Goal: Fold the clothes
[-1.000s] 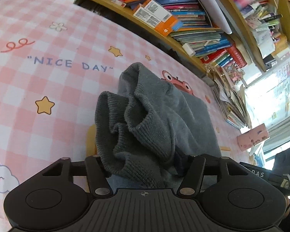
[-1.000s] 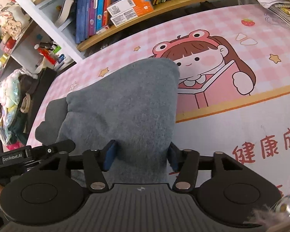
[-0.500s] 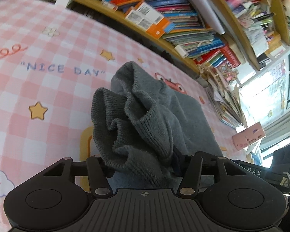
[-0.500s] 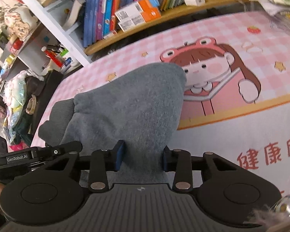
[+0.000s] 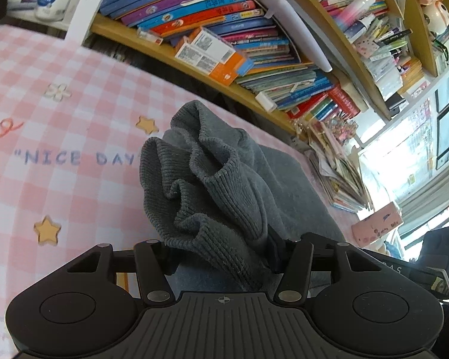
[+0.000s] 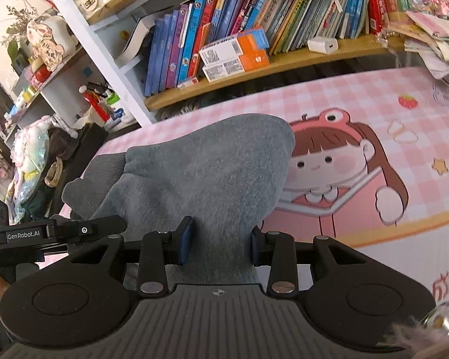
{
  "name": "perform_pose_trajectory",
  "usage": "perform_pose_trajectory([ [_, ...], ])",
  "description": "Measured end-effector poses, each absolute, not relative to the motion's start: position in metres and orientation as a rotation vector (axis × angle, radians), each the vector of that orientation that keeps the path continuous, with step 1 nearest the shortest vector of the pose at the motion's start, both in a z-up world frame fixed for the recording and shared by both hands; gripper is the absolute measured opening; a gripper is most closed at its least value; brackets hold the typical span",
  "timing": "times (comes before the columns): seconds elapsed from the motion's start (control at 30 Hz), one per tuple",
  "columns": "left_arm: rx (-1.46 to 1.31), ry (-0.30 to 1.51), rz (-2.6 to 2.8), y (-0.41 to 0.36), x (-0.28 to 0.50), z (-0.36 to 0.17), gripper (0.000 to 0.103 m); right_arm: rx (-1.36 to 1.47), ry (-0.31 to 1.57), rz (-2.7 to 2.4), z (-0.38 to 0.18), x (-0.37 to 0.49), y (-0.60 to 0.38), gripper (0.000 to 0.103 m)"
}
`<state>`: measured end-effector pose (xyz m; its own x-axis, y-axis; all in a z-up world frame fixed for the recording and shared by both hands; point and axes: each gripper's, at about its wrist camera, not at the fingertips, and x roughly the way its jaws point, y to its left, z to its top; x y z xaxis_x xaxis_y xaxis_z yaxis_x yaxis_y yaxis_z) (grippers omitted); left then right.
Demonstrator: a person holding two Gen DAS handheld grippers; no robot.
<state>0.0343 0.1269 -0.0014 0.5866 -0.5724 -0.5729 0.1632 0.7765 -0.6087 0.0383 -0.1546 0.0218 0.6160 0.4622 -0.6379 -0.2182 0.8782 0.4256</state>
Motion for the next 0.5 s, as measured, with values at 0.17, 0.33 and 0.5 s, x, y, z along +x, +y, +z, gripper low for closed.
perform_pose_trajectory([
  [0.17, -0.534, 0.835, -0.457, 0.126, 0.058, 0.002, 0.053, 0.310, 0.808, 0.403, 0.026, 0.063, -0.156, 0.033],
  [0.33, -0.519, 0.825, -0.464, 0.123, 0.092, 0.005, 0.053, 0.305, 0.801, 0.401, 0.026, 0.094, -0.159, 0.034],
  [0.5, -0.512, 0.823, -0.466, 0.119, 0.125, 0.003, 0.053, 0.300, 0.797, 0.396, 0.024, 0.130, -0.162, 0.034],
])
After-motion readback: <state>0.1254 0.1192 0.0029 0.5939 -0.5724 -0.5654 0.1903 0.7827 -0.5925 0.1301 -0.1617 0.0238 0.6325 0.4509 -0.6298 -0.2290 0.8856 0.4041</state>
